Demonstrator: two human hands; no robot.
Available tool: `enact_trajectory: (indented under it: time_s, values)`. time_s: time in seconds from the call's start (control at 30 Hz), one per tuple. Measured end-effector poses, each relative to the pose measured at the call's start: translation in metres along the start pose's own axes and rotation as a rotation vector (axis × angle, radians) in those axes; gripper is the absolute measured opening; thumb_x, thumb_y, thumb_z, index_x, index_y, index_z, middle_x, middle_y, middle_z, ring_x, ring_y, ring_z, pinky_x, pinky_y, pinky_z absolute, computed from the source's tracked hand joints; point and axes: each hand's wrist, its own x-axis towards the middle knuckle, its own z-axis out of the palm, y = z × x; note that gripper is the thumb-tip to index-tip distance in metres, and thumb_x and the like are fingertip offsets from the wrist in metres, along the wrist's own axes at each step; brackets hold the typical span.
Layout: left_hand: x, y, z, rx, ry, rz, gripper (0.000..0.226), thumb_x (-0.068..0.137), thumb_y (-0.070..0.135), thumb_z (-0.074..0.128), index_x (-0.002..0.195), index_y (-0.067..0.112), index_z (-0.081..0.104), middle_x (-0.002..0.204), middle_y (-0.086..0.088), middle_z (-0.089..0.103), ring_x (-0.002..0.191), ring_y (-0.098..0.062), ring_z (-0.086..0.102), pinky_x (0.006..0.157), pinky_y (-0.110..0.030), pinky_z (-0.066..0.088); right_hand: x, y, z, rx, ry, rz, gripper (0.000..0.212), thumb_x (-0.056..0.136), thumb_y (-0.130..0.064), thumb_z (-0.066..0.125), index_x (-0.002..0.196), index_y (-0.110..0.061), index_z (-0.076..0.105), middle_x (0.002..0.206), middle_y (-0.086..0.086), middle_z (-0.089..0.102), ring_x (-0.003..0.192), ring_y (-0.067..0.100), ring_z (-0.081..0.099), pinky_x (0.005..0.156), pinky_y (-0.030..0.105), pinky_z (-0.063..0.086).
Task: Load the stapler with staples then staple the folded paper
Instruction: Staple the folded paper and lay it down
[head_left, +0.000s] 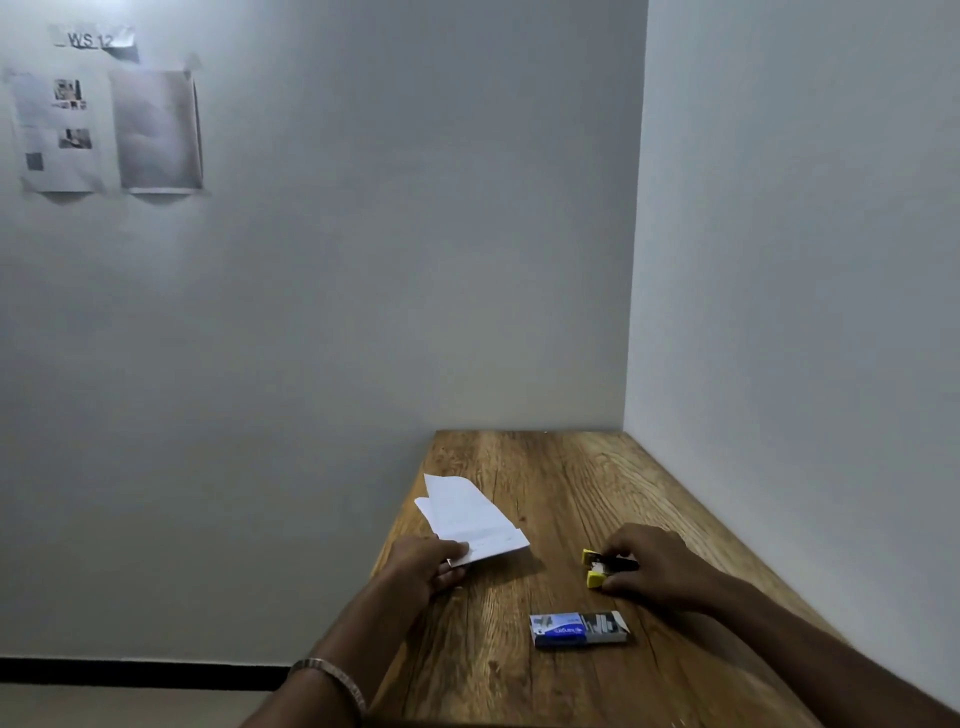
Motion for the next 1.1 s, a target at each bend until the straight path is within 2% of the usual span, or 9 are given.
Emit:
enact_trajectory:
  time_s: [0.07, 0.17, 0.23, 0.37, 0.47, 0.6, 0.8, 1.0, 1.1]
  values:
    - [-0.002, 0.0, 0.0, -0.015, -0.012, -0.001, 0.019, 0.08, -0.004, 0.074, 0.092, -0.002, 0.059, 0.098, -0.018, 0.063, 0.069, -0.021, 0.065, 0.045, -0.024, 0.053, 0.001, -0.005, 0.002, 0.134, 0.047, -0.009, 0.02, 0.086, -0.039, 0.069, 0.103, -0.028, 0.066, 0.102, -0.009, 0.065, 0.092, 0.006, 0.059, 0.084, 0.03, 0.051]
    - [-0.005, 0.001, 0.003, -0.076, -0.043, -0.004, 0.02, 0.079, -0.006, 0.074, 0.092, -0.002, 0.059, 0.098, -0.017, 0.063, 0.078, -0.025, 0.068, 0.057, -0.027, 0.059, 0.006, -0.018, 0.003, 0.342, 0.132, -0.022, 0.01, 0.091, -0.026, 0.067, 0.1, -0.029, 0.064, 0.095, -0.009, 0.068, 0.086, 0.004, 0.064, 0.073, 0.017, 0.049]
    - [-0.01, 0.005, 0.007, -0.111, -0.068, -0.005, 0.021, 0.079, -0.006, 0.075, 0.092, -0.002, 0.06, 0.099, -0.016, 0.063, 0.079, -0.025, 0.068, 0.052, -0.026, 0.057, 0.009, -0.03, 0.001, 0.502, 0.113, -0.012, 0.007, 0.095, -0.028, 0.061, 0.1, -0.024, 0.064, 0.093, -0.004, 0.069, 0.082, 0.008, 0.066, 0.069, 0.019, 0.052]
    - [-0.017, 0.015, 0.019, -0.144, -0.092, 0.025, 0.017, 0.078, -0.007, 0.074, 0.09, -0.006, 0.062, 0.098, -0.018, 0.065, 0.077, -0.027, 0.069, 0.046, -0.026, 0.056, 0.013, -0.054, -0.001, 0.753, -0.036, 0.161, 0.044, 0.095, -0.054, 0.05, 0.081, -0.014, 0.063, 0.072, 0.001, 0.062, 0.058, 0.006, 0.055, 0.052, 0.022, 0.043]
    - [-0.021, 0.02, 0.025, -0.151, -0.096, 0.032, 0.016, 0.078, -0.009, 0.073, 0.09, -0.008, 0.063, 0.099, -0.02, 0.064, 0.073, -0.027, 0.07, 0.044, -0.026, 0.056, 0.019, -0.063, 0.007, 0.968, -0.131, 0.325, 0.068, 0.085, -0.066, 0.057, 0.096, 0.0, 0.069, 0.067, 0.001, 0.059, 0.05, 0.007, 0.048, 0.044, 0.02, 0.033]
    - [-0.025, 0.019, 0.032, -0.156, -0.114, 0.069, 0.015, 0.079, -0.012, 0.071, 0.092, -0.011, 0.064, 0.103, -0.023, 0.065, 0.075, -0.027, 0.069, 0.046, -0.026, 0.058, 0.027, -0.069, 0.017, 1.213, -0.211, 0.395, 0.07, 0.079, -0.067, 0.064, 0.106, -0.003, 0.07, 0.066, 0.0, 0.057, 0.046, 0.007, 0.042, 0.037, 0.019, 0.03]
    - [-0.032, 0.014, 0.036, -0.146, -0.12, 0.101, 0.02, 0.08, -0.012, 0.07, 0.099, -0.011, 0.063, 0.108, -0.025, 0.066, 0.078, -0.028, 0.07, 0.049, -0.025, 0.058, 0.033, -0.077, 0.019, 1.318, -0.15, 0.423, 0.067, 0.074, -0.068, 0.068, 0.103, -0.008, 0.071, 0.073, 0.001, 0.066, 0.05, 0.008, 0.049, 0.036, 0.018, 0.029]
    - [-0.035, 0.012, 0.035, -0.145, -0.132, 0.111, 0.018, 0.08, -0.01, 0.071, 0.096, -0.008, 0.064, 0.107, -0.024, 0.066, 0.087, -0.031, 0.071, 0.052, -0.026, 0.058, 0.033, -0.083, 0.022, 1.42, -0.082, 0.458, 0.064, 0.071, -0.056, 0.078, 0.107, -0.004, 0.071, 0.084, 0.008, 0.073, 0.056, 0.012, 0.058, 0.04, 0.02, 0.04]
    - [-0.036, 0.011, 0.035, -0.15, -0.139, 0.113, 0.018, 0.079, -0.009, 0.072, 0.095, -0.008, 0.065, 0.104, -0.022, 0.067, 0.083, -0.03, 0.072, 0.051, -0.026, 0.057, 0.035, -0.085, 0.024, 1.448, -0.037, 0.463, 0.062, 0.071, -0.051, 0.08, 0.108, -0.002, 0.07, 0.079, 0.009, 0.071, 0.058, 0.014, 0.058, 0.04, 0.021, 0.042]
